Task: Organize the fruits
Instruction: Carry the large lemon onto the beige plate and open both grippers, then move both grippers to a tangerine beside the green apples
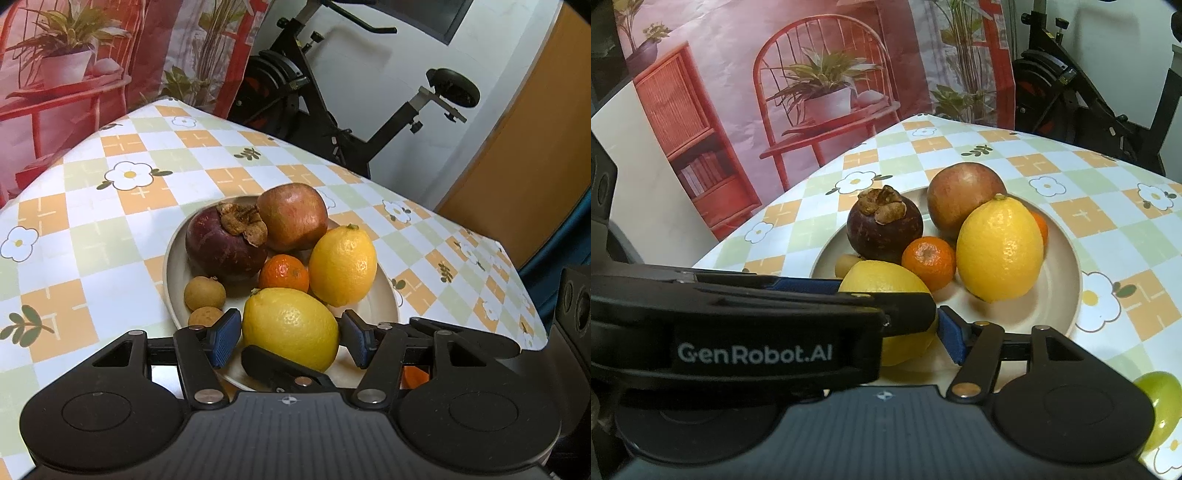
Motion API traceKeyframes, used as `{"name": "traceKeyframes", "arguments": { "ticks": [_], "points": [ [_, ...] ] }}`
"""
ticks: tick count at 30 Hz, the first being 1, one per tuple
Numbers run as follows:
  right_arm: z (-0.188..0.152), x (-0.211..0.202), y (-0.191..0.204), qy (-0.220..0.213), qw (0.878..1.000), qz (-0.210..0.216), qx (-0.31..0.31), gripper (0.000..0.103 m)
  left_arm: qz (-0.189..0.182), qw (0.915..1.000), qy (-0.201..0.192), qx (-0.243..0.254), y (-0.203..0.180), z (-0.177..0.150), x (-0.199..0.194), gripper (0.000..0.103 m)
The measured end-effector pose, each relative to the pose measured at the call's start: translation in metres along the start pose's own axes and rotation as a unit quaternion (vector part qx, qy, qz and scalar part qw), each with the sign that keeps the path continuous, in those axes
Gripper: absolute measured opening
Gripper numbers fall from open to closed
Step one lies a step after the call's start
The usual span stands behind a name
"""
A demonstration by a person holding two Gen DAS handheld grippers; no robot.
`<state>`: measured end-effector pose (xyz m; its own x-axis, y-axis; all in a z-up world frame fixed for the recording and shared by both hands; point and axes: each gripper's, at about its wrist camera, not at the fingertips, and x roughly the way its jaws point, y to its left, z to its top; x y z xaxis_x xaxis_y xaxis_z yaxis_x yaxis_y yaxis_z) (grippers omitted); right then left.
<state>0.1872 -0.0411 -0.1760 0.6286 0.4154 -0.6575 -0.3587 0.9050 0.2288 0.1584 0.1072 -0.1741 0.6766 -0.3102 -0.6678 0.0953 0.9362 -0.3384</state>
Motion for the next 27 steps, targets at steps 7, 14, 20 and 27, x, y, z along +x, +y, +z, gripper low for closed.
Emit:
{"name": "traceKeyframes", "arguments": {
  "ticks": [7,14,20,27],
  "points": [
    [-0.005,-0.023,0.001,-0.016,0.999,-0.021,-0.024,0.066,-0.015,0.9990,-0.042,-0.006,-0.003,0.004,-0.021,0.063],
    [-0.027,-0.079,-0.018,-0.077,0.995,-0.051,-0.024,0.066,-0.018,0.9964,-0.080,0.020,-0.032,0.001,-0.032,0.063],
    [-0.051,-0.120,-0.056,-0.123,0.988,-0.094,0.016,0.066,-0.017,0.9958,-0.081,0.041,-0.060,-0.013,-0.027,0.063],
    [-0.078,-0.151,-0.089,-0.152,0.978,-0.128,0.066,0.065,-0.013,0.9945,-0.071,0.076,-0.083,-0.039,-0.024,0.061]
  ]
}}
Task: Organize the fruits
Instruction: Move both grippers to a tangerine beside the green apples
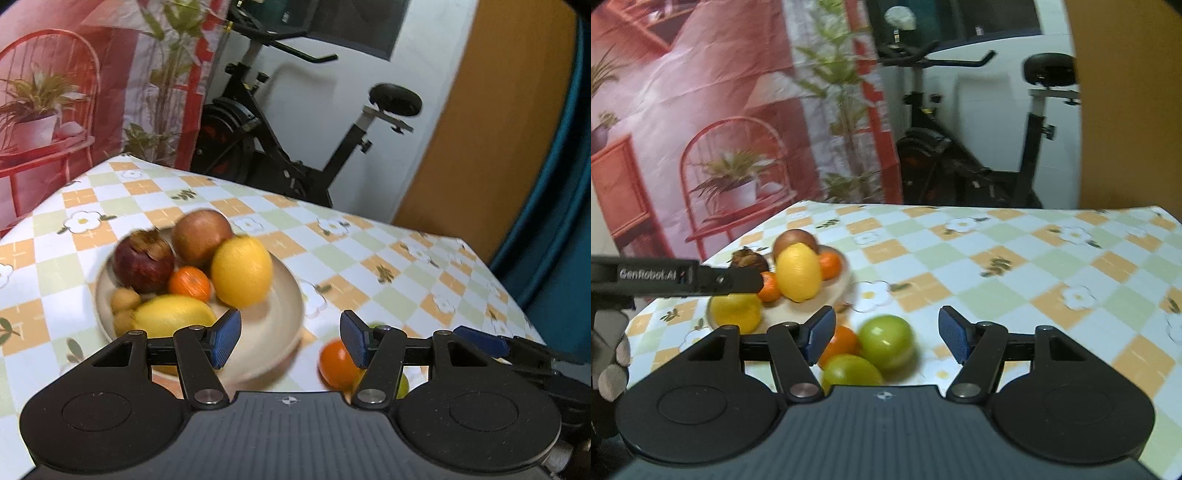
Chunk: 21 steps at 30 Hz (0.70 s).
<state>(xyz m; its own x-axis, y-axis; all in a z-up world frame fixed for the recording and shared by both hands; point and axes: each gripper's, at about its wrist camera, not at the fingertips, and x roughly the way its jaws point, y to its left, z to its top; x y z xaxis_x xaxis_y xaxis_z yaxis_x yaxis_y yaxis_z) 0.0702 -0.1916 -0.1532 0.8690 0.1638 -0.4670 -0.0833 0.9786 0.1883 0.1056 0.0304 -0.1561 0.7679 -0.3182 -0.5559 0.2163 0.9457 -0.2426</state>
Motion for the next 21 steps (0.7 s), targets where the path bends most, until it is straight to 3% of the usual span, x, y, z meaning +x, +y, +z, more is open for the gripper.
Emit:
{"name": "traceKeyframes", "arguments": {
  "ticks": [3,10,21],
  "points": [
    [-0.012,-0.009,-0.014,0.000,1.000,-0.005,0.015,0.059,0.002,1.0000,-0.004,0.001,-0.006,-0.010,-0.002,0.061],
    [-0.024,-0.024,-0.032,-0.006,0.999,-0.015,0.048,0.058,0.018,0.9994,-0.031,0.000,-0.008,-0.020,-0.011,0.059],
    [-0.038,-0.020,-0.012,0.033,0.999,-0.001,0.010,0.057,0.029,0.9994,0.003,0.018,-0.008,-0.028,-0.008,0.059]
  ]
}}
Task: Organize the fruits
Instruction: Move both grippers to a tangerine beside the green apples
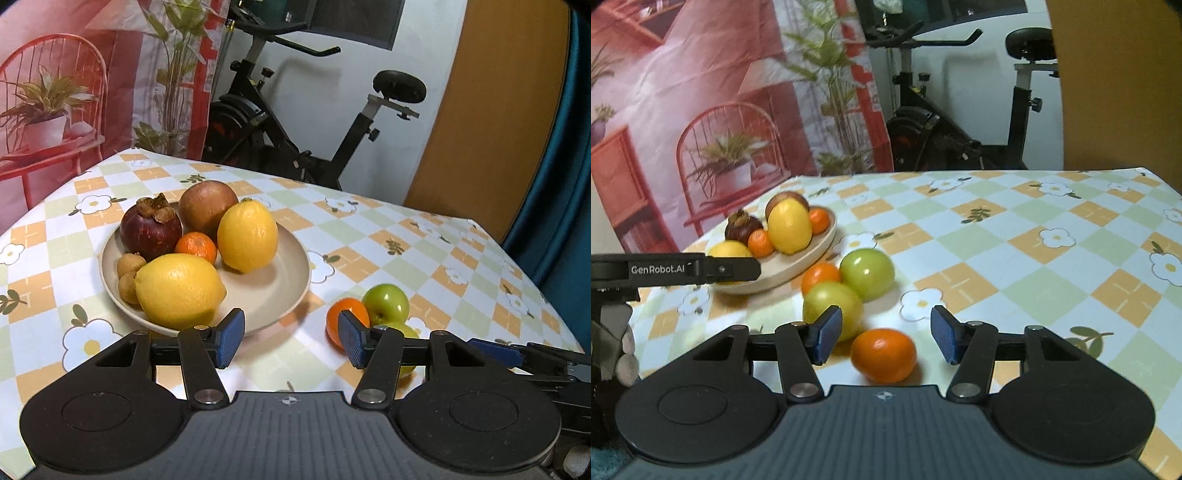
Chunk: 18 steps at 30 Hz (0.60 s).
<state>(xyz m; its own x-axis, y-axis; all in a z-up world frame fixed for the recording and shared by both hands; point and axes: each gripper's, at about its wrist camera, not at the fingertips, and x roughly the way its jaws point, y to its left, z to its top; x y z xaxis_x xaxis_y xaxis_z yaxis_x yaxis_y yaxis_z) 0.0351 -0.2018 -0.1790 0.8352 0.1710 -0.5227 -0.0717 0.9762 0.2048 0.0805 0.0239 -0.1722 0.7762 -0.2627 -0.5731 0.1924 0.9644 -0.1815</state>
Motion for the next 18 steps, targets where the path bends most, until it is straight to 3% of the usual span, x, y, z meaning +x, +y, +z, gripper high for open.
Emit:
{"name": "traceKeyframes", "arguments": {
  "ticks": [9,11,18],
  "points": [
    [-0.005,0.010,0.001,0.031,1.000,-0.001,-0.003,0.057,-0.005,0.9997,0.023,-0.003,0.002,-0.001,0.002,0.059],
    [-0.006,0.011,0.002,0.036,0.999,0.000,-0.005,0.051,-0.005,0.9995,0.030,-0.004,0.002,-0.001,0.004,0.059],
    [-0.007,0.013,0.002,0.041,0.999,0.000,-0.004,0.046,-0.003,0.9990,0.043,-0.006,0.002,-0.002,0.008,0.059]
  ]
}}
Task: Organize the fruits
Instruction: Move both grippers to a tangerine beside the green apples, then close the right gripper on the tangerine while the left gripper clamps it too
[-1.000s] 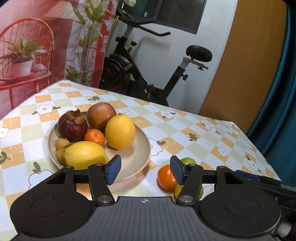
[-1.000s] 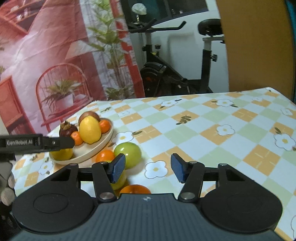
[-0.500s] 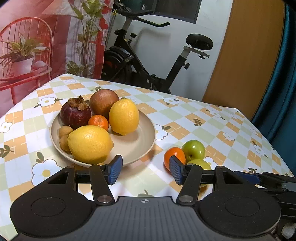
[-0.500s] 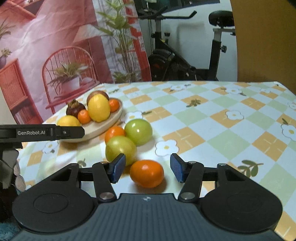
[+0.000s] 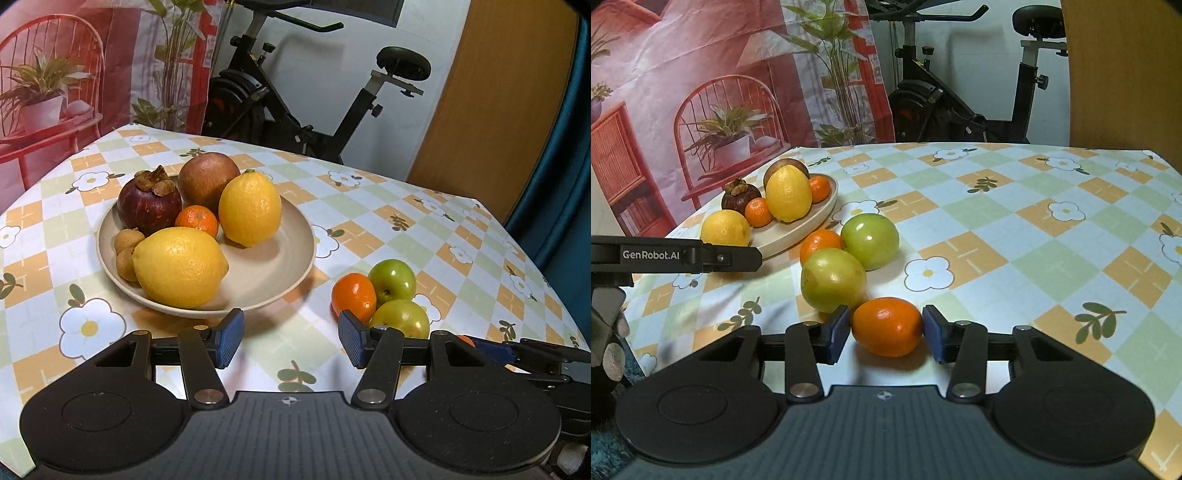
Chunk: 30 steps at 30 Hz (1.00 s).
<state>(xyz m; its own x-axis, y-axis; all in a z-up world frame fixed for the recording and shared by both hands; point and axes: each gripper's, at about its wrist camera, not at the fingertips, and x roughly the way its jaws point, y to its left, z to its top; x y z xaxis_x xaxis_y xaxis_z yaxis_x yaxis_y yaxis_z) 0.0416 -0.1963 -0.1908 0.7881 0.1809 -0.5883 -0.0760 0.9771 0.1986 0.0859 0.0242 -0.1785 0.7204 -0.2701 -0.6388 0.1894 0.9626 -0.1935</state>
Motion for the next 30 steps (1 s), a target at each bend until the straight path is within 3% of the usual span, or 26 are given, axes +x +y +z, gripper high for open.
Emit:
{"name": "traceKeyframes", "arguments": {
  "ticks": [8,18,30],
  "points": [
    [0.000,-0.001,-0.003,-0.011,1.000,-0.002,0.001,0.046,-0.019,0.9998,0.008,-0.003,0.001,-0.001,0.003,0.059],
    [0.006,-0.008,-0.019,-0.071,0.997,-0.022,0.010,0.046,-0.013,0.9999,0.000,0.000,-0.003,-0.001,0.004,0.060],
    [0.007,-0.004,-0.034,-0.077,0.996,-0.014,0.034,0.046,-0.019,0.9996,0.007,0.019,-0.015,0.013,0.011,0.059]
  ]
}}
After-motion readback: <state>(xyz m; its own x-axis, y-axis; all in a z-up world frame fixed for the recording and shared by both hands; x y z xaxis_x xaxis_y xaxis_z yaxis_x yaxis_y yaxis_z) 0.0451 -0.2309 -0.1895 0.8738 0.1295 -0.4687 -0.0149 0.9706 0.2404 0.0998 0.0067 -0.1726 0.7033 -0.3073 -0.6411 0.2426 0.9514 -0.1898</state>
